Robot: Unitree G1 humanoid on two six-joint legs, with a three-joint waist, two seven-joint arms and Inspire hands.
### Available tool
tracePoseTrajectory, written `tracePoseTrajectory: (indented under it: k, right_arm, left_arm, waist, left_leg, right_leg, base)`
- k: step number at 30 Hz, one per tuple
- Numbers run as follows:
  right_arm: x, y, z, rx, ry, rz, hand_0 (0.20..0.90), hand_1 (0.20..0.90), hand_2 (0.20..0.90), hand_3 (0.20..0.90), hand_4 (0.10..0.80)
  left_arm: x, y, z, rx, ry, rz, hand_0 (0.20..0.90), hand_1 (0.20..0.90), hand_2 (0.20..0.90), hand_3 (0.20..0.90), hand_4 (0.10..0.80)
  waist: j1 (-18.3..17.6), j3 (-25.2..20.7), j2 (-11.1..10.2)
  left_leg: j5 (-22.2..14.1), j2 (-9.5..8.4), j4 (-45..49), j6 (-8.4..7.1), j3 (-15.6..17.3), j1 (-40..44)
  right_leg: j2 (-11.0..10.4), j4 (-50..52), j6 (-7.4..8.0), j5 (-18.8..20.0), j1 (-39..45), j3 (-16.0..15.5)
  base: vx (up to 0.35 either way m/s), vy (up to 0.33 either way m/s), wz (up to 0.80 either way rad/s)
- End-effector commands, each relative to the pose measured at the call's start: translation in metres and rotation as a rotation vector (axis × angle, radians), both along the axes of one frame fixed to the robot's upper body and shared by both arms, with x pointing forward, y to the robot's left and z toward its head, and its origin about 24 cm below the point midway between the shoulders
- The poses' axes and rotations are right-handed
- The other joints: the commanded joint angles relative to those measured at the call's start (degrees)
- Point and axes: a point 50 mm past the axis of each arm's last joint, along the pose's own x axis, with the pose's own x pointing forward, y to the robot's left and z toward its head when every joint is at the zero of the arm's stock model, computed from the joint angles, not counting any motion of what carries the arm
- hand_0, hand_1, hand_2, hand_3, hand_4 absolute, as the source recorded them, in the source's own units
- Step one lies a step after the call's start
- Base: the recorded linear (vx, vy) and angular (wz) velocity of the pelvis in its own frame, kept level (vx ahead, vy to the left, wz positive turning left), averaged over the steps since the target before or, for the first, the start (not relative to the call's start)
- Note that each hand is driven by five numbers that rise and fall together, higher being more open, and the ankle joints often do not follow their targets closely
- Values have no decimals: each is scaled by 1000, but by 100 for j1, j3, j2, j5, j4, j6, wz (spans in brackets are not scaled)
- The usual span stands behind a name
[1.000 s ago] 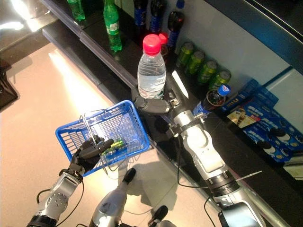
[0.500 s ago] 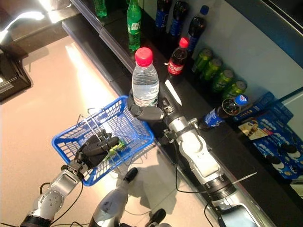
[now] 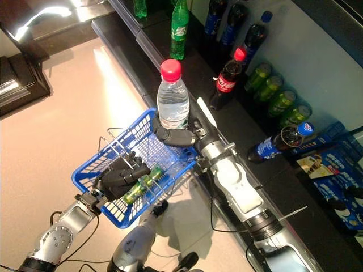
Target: Pick up the drink and place into the basket.
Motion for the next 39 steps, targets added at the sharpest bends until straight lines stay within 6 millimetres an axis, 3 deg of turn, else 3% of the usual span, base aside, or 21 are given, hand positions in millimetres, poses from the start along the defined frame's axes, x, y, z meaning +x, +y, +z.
tracePoseTrajectory:
  k: [1, 10, 15, 26, 39]
  right_arm:
    - [-33, 21, 44, 152, -271, 200, 300, 300, 300, 200, 100]
    - [-34, 26, 40, 146, -241, 230, 300, 300, 300, 200, 100]
    - [-32, 29, 27, 100, -185, 225, 300, 300, 300, 200, 100]
    - [-20, 28, -12, -201, -140, 118, 300, 300, 300, 200, 100]
    - [-7, 26, -40, -386, -97, 37, 300, 300, 300, 200, 100]
  left_arm:
    - [-14, -46, 77, -320, -439, -301, 300, 300, 300, 200, 100]
    - [-16, -50, 85, -334, -477, -329, 300, 300, 300, 200, 100]
    - [-19, -51, 90, -336, -512, -354, 300, 300, 300, 200, 100]
    - [-27, -56, 101, -340, -589, -455, 300, 300, 300, 200, 100]
    - [-38, -64, 115, -357, -687, -603, 300, 300, 300, 200, 100]
  waist:
    - [-94, -1827, 20]
    - [-110, -1862, 28]
    - [-116, -1881, 45]
    - [-35, -1900, 22]
    - [78, -1937, -3]
  left_leg:
    - [-636, 87, -117, -96, -276, 580]
    - [-621, 71, -117, -101, -306, 574]
    - [-614, 78, -117, -109, -314, 576]
    - [-589, 64, -117, -132, -395, 534]
    - [-584, 45, -117, -168, -537, 507]
  right_leg:
    - [31, 92, -153, 309, -173, -110]
    - [16, 99, -149, 309, -181, -100]
    - [4, 100, -151, 314, -190, -102]
    - [-5, 64, -145, 329, -163, -178]
    - [0, 72, -146, 329, -165, -265]
  base:
    - [0, 0, 0]
    - [0, 0, 0]
    - [0, 0, 0]
    - [0, 0, 0]
    - [-8, -1, 7]
